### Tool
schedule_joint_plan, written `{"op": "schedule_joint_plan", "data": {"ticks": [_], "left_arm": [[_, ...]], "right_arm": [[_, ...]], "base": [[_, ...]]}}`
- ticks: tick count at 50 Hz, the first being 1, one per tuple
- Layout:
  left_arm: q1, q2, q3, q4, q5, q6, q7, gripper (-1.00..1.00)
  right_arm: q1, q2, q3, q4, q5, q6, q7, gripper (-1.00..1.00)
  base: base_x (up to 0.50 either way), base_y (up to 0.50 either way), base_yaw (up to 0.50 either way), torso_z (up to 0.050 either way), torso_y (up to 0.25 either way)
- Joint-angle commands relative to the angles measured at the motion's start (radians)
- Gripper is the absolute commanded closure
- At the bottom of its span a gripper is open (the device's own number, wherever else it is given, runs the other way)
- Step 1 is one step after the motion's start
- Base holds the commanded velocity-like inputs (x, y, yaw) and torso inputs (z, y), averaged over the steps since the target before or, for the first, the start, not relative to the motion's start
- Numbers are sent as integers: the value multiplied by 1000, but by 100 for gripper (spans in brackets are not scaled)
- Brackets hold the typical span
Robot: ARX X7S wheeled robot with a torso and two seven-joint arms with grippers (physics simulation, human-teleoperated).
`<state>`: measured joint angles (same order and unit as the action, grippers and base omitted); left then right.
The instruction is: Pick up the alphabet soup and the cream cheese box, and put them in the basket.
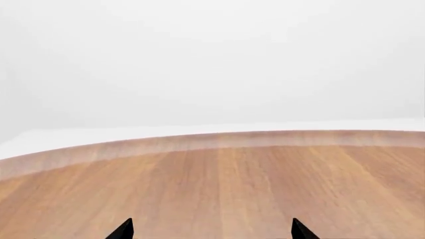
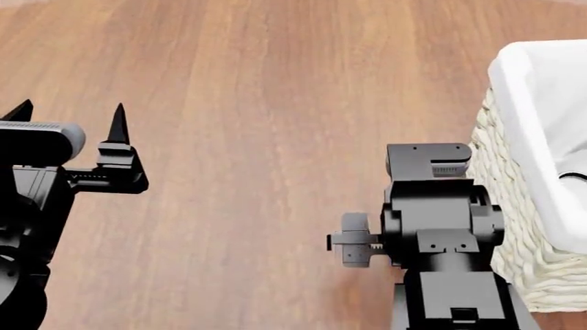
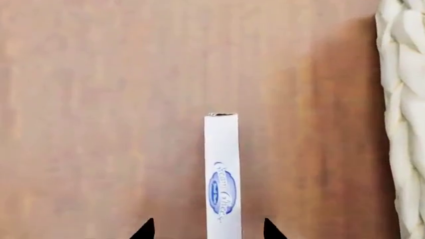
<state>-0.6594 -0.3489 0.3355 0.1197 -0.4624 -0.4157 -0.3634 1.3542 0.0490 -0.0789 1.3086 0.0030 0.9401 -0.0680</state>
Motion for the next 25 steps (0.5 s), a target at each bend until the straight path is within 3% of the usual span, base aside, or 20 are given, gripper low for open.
{"op": "schedule_joint_plan", "data": {"ticks": [1, 25], "left_arm": [[2, -2, -2, -1, -7, 1, -1, -100], [-5, 0, -8, -11, -34, -15, 1, -100]], "right_arm": [[-6, -1, -6, 0, -1, -5, -4, 100], [-3, -3, -10, 0, 0, -5, -6, 100]], "base": [[0, 0, 0, 0, 0], [0, 0, 0, 0, 0]]}}
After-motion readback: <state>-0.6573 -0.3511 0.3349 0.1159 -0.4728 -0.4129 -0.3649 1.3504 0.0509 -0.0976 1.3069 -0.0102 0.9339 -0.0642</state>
